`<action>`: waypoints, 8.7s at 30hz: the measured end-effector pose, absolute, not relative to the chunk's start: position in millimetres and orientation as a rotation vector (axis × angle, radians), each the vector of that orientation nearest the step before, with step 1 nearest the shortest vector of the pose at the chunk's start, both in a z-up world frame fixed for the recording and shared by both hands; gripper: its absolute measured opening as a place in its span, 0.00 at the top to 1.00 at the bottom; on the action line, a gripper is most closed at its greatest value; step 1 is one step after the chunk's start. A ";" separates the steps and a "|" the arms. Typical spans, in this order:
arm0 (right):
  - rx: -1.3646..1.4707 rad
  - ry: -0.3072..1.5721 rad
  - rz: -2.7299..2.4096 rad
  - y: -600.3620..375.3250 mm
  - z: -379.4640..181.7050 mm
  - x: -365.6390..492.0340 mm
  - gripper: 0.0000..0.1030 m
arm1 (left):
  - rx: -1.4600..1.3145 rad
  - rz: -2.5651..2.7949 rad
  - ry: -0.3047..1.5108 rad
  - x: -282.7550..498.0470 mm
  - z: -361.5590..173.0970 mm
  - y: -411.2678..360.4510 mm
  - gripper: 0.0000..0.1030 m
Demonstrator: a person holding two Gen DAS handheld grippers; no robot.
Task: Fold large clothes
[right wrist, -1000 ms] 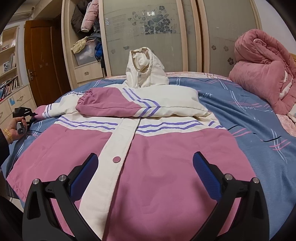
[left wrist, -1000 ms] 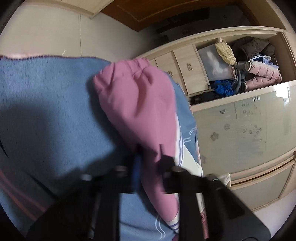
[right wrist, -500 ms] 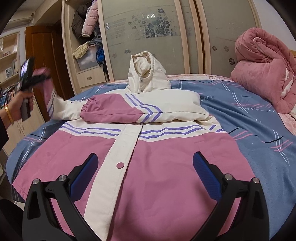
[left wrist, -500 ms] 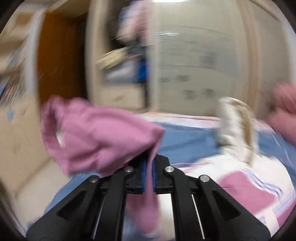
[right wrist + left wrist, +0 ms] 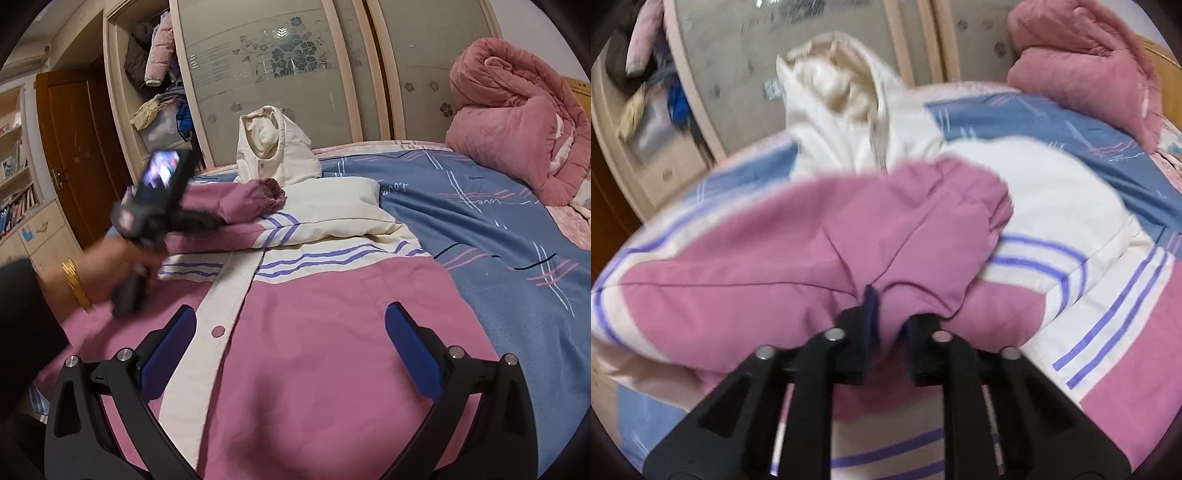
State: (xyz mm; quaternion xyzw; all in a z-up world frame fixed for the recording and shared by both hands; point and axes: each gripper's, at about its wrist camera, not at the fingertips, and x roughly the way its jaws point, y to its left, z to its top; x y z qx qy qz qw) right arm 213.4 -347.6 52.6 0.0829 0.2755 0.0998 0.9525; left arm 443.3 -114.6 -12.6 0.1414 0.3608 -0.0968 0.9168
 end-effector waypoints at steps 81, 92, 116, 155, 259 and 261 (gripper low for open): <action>0.542 0.640 0.420 -342.8 99.0 311.9 0.02 | -0.070 -0.073 0.488 149.8 35.6 -18.9 0.02; 0.776 0.892 0.359 -291.3 37.4 455.1 0.25 | -0.094 -0.053 0.484 165.6 36.8 -6.9 0.02; -0.041 0.320 0.246 -242.2 235.0 412.5 0.85 | -0.112 -0.072 0.501 172.8 34.5 -3.1 0.02; 0.135 0.398 0.057 -386.4 59.9 135.0 0.01 | -0.033 -0.093 0.488 120.0 45.8 -12.1 0.02; 0.082 0.626 -0.004 -286.5 132.9 647.1 0.98 | -0.161 -0.105 0.551 271.4 42.7 7.0 0.02; 0.105 0.609 0.020 -302.2 132.7 614.8 0.98 | -0.159 -0.109 0.555 270.8 42.3 4.2 0.02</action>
